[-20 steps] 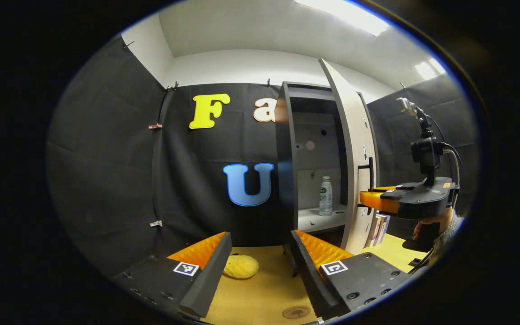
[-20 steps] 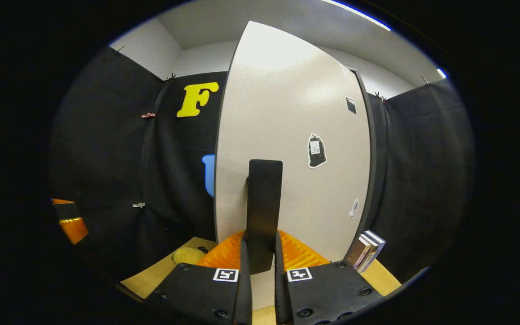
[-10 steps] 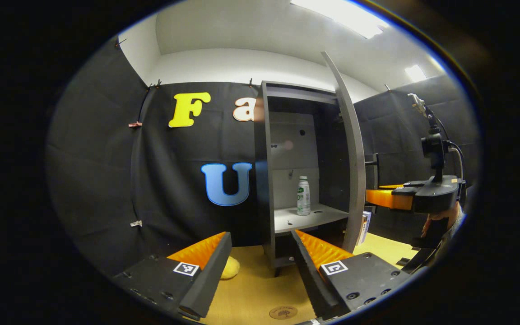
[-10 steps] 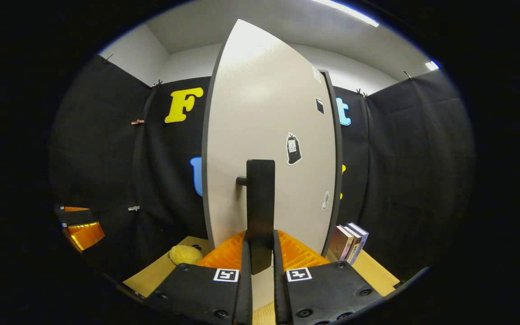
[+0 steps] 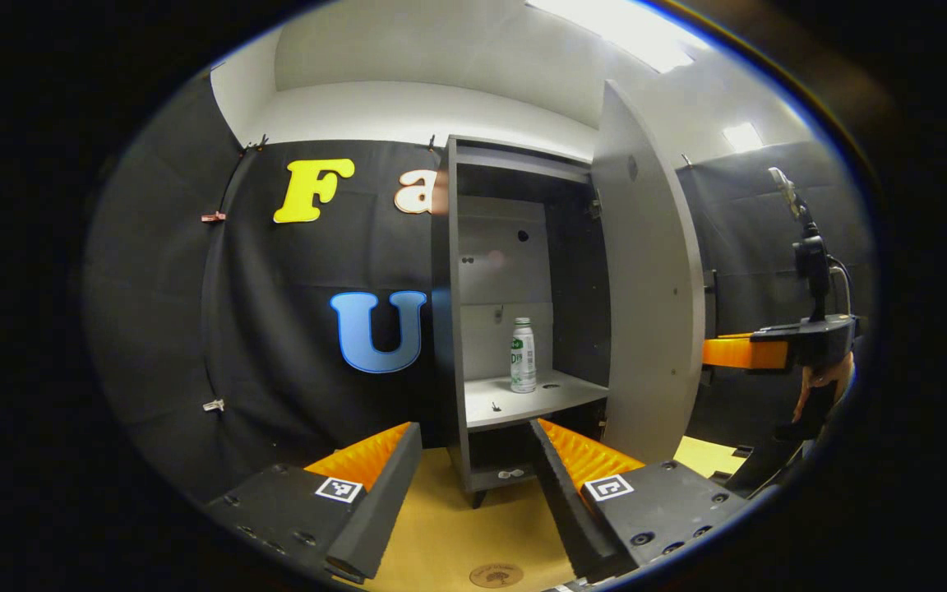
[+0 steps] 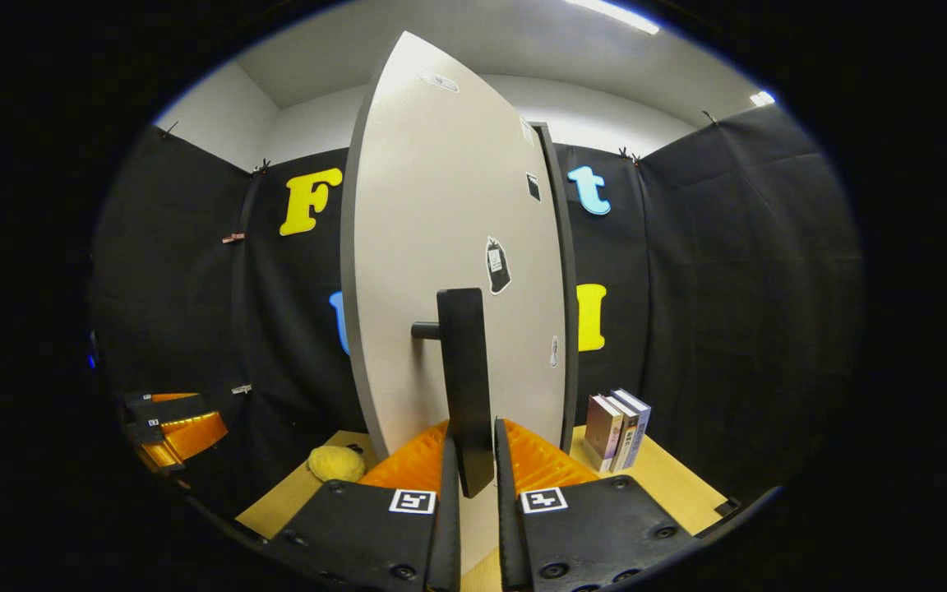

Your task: Open the cabinet door with the right hand, grasp the bottle in the cabinet with the left hand and place it on the coaster, then close the cabinet door with the right hand.

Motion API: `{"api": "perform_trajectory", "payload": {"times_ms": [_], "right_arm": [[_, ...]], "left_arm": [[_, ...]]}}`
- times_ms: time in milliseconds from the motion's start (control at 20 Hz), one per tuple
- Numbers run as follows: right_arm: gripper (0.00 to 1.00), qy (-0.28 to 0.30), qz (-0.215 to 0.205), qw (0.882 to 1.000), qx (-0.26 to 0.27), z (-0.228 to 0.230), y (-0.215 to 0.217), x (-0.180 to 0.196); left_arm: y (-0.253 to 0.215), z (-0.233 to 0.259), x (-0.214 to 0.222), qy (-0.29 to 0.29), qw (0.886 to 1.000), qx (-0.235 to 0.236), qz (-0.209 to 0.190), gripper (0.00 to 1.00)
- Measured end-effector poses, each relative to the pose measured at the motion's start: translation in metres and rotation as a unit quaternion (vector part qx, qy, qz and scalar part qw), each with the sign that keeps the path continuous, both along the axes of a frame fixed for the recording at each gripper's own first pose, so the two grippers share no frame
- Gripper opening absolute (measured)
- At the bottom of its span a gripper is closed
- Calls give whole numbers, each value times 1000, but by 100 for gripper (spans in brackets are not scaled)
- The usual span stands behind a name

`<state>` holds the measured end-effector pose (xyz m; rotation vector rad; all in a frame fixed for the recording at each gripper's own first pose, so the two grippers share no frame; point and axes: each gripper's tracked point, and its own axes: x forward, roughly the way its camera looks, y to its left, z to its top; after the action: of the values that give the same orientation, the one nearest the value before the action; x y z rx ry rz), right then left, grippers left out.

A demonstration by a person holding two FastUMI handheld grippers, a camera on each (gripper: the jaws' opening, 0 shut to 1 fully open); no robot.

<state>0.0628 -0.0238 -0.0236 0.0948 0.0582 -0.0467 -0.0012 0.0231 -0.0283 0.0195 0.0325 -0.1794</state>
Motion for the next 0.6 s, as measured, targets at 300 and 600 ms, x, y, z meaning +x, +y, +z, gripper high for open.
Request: {"api": "perform_trajectory", "payload": {"times_ms": [300, 600], "right_arm": [[23, 2, -5, 1000, -28, 0, -33, -11], [22, 9, -24, 1000, -8, -2, -81, -9]], "left_arm": [[-51, 1, 35, -4, 1000, -10, -29, 83], [-107, 6, 83, -32, 998, 5, -53, 82]]}}
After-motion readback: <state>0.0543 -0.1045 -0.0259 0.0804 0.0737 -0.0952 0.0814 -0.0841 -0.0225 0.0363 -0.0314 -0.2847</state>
